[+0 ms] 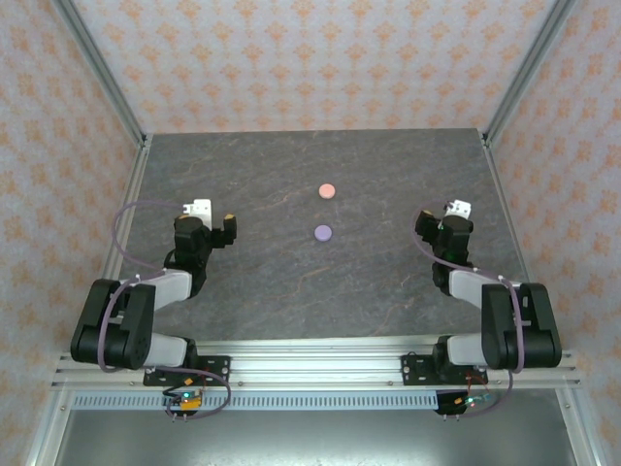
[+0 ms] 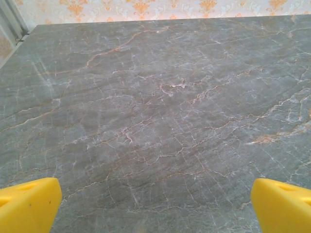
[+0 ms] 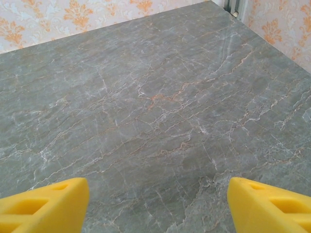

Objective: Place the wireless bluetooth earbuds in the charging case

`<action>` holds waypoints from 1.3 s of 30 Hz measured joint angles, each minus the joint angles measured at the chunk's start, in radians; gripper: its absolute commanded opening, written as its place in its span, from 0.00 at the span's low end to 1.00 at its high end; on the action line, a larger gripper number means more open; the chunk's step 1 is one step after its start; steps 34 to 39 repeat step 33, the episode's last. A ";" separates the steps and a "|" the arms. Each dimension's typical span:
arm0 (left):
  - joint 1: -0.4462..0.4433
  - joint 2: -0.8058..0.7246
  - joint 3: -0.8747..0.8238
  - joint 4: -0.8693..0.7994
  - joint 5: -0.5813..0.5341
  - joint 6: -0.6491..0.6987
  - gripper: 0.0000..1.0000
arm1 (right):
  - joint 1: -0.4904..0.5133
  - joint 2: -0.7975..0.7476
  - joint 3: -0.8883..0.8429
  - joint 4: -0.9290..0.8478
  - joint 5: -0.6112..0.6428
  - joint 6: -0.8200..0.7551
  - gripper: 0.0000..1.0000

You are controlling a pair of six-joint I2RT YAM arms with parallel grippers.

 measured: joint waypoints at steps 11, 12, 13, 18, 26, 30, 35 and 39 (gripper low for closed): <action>0.004 0.109 0.024 0.055 -0.029 -0.009 1.00 | -0.005 0.156 0.012 0.085 -0.033 -0.020 0.99; 0.005 0.109 0.029 0.055 -0.038 -0.010 1.00 | -0.005 0.156 0.014 0.085 -0.037 -0.023 0.99; 0.004 0.109 0.033 0.055 -0.041 -0.010 1.00 | -0.005 0.156 0.016 0.085 -0.041 -0.024 0.99; 0.004 0.109 0.035 0.055 -0.051 -0.011 1.00 | -0.005 0.156 0.018 0.085 -0.044 -0.027 0.99; 0.004 0.109 0.036 0.055 -0.062 -0.011 1.00 | -0.005 0.156 0.019 0.085 -0.045 -0.027 0.99; 0.004 0.109 0.036 0.055 -0.063 -0.011 1.00 | -0.005 0.156 0.019 0.085 -0.045 -0.027 0.99; 0.004 0.109 0.036 0.055 -0.065 -0.011 1.00 | -0.005 0.156 0.019 0.085 -0.045 -0.027 0.99; 0.004 0.109 0.036 0.055 -0.065 -0.011 1.00 | -0.005 0.156 0.019 0.085 -0.045 -0.027 0.99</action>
